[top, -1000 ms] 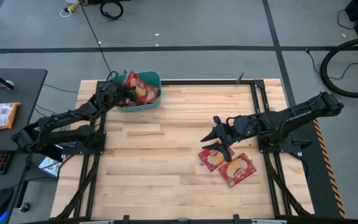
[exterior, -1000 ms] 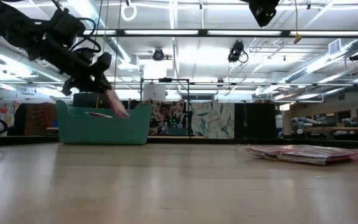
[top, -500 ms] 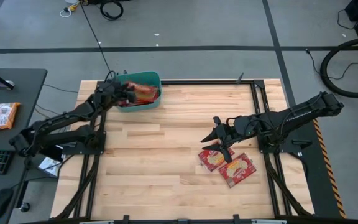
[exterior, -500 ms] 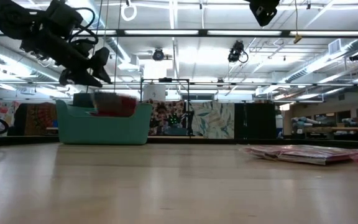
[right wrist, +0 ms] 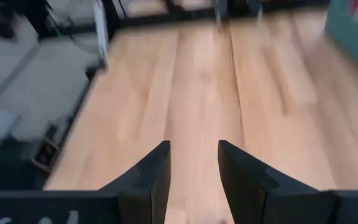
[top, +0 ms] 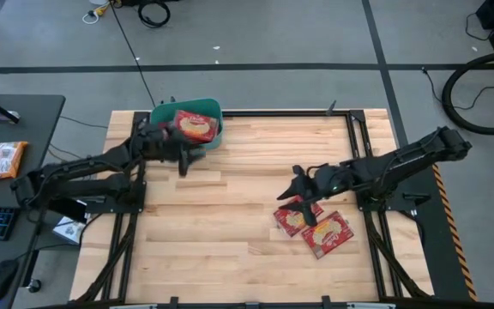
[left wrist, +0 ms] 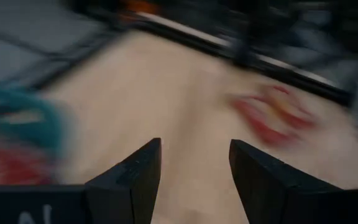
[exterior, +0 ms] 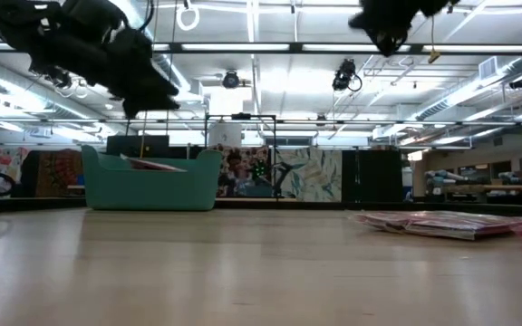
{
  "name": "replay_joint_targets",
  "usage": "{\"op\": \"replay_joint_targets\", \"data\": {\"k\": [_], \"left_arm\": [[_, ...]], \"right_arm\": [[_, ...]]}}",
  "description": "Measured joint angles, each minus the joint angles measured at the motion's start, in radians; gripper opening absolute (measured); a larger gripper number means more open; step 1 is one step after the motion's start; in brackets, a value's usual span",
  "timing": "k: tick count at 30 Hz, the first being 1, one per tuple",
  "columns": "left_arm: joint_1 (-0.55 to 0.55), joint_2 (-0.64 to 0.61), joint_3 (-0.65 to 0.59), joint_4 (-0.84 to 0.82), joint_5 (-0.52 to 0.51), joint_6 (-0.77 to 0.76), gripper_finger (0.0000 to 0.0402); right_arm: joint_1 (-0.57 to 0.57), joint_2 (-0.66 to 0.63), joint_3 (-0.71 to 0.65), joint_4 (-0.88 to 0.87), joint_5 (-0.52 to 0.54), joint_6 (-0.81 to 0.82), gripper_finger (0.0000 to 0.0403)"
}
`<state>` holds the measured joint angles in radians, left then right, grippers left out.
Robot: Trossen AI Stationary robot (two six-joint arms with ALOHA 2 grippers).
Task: Sort popcorn bags into baskets
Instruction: Put the popcorn sachet into the bin
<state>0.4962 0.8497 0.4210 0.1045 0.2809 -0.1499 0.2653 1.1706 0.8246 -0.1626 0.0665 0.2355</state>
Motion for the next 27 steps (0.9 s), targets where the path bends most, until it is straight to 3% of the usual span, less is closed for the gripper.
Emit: {"op": "replay_joint_targets", "data": {"k": [3, 9, 13, 19, 27], "left_arm": [[-0.107, 0.0, 0.0, 0.005, 0.032, 0.005, 0.0194], [-0.294, 0.0, 0.0, 0.026, -0.142, -0.019, 0.0194], [-0.376, 0.0, 0.0, 0.057, -0.195, -0.045, 0.0194], [-0.44, 0.0, 0.001, 0.064, -0.272, -0.048, 0.0194], [-0.445, 0.0, 0.001, 0.064, -0.301, -0.049, 0.0194]], "right_arm": [[0.017, 0.068, 0.0, -0.039, 0.001, 0.029, 0.0138], [0.09, 0.175, 0.0, -0.111, 0.034, 0.048, 0.0138], [0.162, 0.237, 0.011, -0.197, 0.11, 0.026, 0.0138], [0.281, 0.347, 0.08, -0.437, 0.287, 0.029, 0.0138], [0.343, 0.452, 0.09, -0.581, 0.3, 0.034, 0.0156]]}}
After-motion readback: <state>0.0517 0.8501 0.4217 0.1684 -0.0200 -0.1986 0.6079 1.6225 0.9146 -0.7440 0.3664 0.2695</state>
